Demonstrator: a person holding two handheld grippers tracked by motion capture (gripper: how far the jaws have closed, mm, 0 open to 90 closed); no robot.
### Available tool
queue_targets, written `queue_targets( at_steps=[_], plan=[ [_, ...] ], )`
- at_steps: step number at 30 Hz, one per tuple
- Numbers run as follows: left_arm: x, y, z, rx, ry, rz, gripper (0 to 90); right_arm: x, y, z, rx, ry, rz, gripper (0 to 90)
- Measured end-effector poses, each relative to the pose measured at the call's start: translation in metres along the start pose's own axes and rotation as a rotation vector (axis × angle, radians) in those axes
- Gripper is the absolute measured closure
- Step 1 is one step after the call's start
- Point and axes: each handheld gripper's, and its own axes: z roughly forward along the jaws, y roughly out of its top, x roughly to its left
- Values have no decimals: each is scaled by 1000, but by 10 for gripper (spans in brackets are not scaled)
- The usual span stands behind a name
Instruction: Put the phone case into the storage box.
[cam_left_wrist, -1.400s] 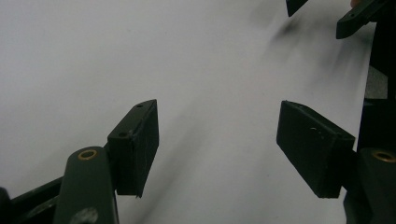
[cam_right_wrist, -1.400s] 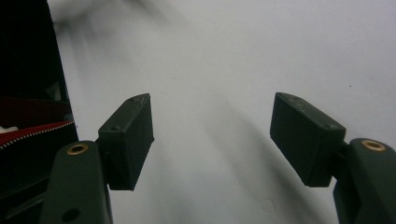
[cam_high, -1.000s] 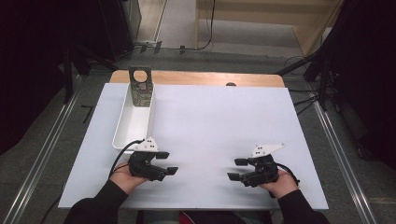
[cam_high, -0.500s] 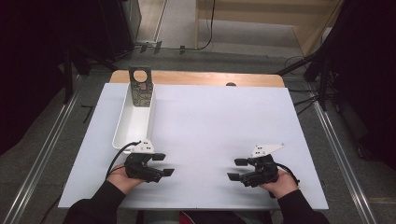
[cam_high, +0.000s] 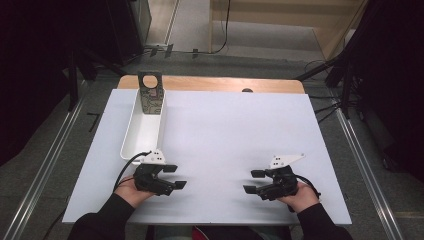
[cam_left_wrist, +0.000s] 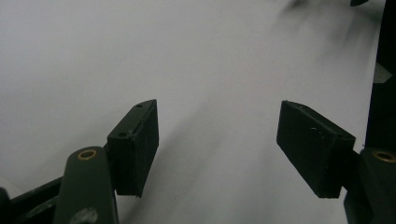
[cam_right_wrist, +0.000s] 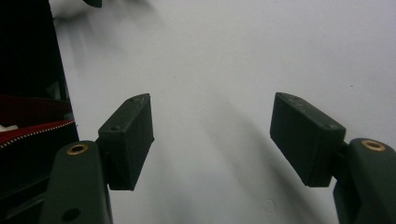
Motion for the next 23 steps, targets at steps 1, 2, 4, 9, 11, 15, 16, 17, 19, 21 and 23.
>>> queue_targets(
  at_steps=[1,2,4,9,11,15,16,17,19,21,23],
  plan=[
    [0,0,0,-1,1,1,294,0,0,0,0,0,0,290],
    [0,0,0,-1,1,1,294,0,0,0,0,0,0,290],
    [0,0,0,-2,1,1,294,0,0,0,0,1,-1,290],
    [0,0,0,-4,0,0,295,0,0,0,0,0,-2,290],
    [0,0,-1,-4,1,0,295,0,0,0,0,0,-2,290],
    [0,0,-1,-5,1,-1,295,0,0,0,0,1,-2,290],
    [0,0,-1,-4,1,-1,294,0,0,0,0,1,-2,290],
    [0,0,-1,-4,0,0,294,0,0,0,0,2,-2,290],
    [0,0,0,-3,-2,-1,294,0,0,0,0,1,-3,290],
    [0,0,0,0,0,-3,294,0,0,0,0,1,-3,290],
    [0,0,1,0,-2,-6,294,0,0,0,-1,3,0,290]
  ],
)
